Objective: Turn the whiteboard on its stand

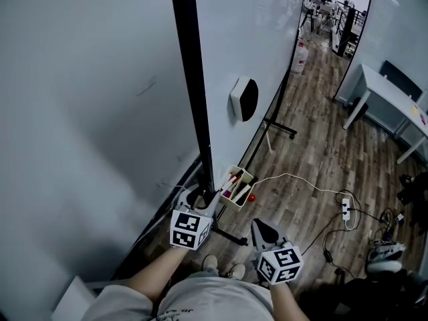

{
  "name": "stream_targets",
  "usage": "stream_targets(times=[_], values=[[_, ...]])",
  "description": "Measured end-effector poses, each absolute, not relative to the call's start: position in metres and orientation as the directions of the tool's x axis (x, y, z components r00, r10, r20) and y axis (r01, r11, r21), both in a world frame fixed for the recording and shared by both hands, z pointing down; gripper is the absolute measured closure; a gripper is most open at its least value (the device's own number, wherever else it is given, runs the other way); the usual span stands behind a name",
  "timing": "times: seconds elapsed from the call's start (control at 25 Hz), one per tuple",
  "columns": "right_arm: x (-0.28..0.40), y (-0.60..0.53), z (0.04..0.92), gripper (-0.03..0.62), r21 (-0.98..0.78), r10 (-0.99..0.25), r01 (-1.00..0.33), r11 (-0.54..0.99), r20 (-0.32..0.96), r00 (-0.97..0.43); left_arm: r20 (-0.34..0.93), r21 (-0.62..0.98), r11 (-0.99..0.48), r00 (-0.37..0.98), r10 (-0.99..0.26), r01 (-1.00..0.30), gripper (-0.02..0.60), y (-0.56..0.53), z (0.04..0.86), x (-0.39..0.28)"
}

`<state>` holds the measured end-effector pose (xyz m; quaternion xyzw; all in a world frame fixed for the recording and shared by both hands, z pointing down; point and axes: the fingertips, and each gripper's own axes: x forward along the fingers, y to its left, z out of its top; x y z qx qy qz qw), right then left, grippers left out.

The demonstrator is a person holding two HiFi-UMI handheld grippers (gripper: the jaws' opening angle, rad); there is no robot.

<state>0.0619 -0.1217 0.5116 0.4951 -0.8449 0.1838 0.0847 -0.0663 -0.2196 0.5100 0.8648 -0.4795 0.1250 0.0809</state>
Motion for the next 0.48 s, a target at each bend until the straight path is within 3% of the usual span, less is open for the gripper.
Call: stream_targets(times=[0.48], values=[[0.0599, -0.1225, 0.5019, 0.588, -0.230, -0.804, -0.864, 0.449, 0.318, -0.503, 0.289, 0.017, -0.527, 0.509, -0.811, -0.850, 0.379, -0.2133, 0.5027, -0.0667]])
